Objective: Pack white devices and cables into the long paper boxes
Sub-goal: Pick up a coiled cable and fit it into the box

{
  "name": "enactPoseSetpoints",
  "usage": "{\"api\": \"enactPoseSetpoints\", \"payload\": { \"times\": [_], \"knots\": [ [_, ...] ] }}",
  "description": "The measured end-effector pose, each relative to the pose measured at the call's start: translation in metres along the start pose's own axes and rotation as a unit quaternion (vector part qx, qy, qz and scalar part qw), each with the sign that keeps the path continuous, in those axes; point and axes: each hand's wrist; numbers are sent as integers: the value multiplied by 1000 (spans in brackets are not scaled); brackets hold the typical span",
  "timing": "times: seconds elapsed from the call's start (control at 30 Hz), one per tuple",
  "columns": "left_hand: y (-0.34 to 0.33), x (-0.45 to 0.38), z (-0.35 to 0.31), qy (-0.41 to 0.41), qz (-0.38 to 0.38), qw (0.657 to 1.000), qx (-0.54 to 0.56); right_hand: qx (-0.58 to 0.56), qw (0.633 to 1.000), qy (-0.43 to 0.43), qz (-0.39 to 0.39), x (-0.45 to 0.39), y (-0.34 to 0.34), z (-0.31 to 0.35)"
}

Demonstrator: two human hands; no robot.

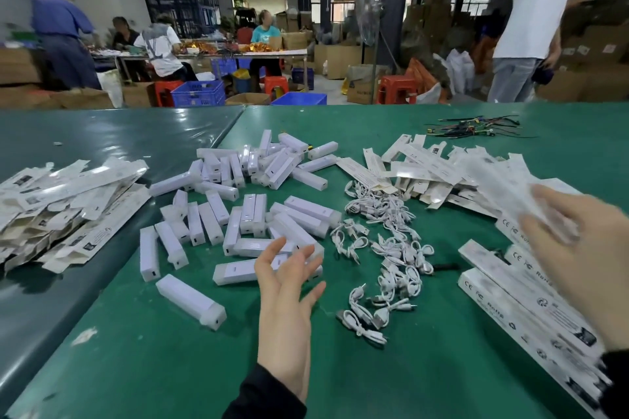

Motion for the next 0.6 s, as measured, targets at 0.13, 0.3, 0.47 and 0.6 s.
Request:
{"api": "enactPoseSetpoints", "payload": {
  "times": [0.13,0.3,0.47,0.6],
  "knots": [
    [0,1,5,9,-13,999,-50,10,989,-118,94,-11,1,-102],
    [2,0,8,35,-21,996,-80,32,995,-64,70,-15,-8,-73],
    [4,-1,6,26,-56,996,-63,-51,988,146,27,23,-21,51],
    [4,-1,5,-4,-106,993,-46,-33,955,165,242,38,-63,76]
  ]
}}
Point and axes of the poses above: each hand's wrist, its own x-axis away from the middle knuckle, its own y-axis out of the back of the hand, z = x × y, and after that the axes turned 10 degrees about z, right-handed
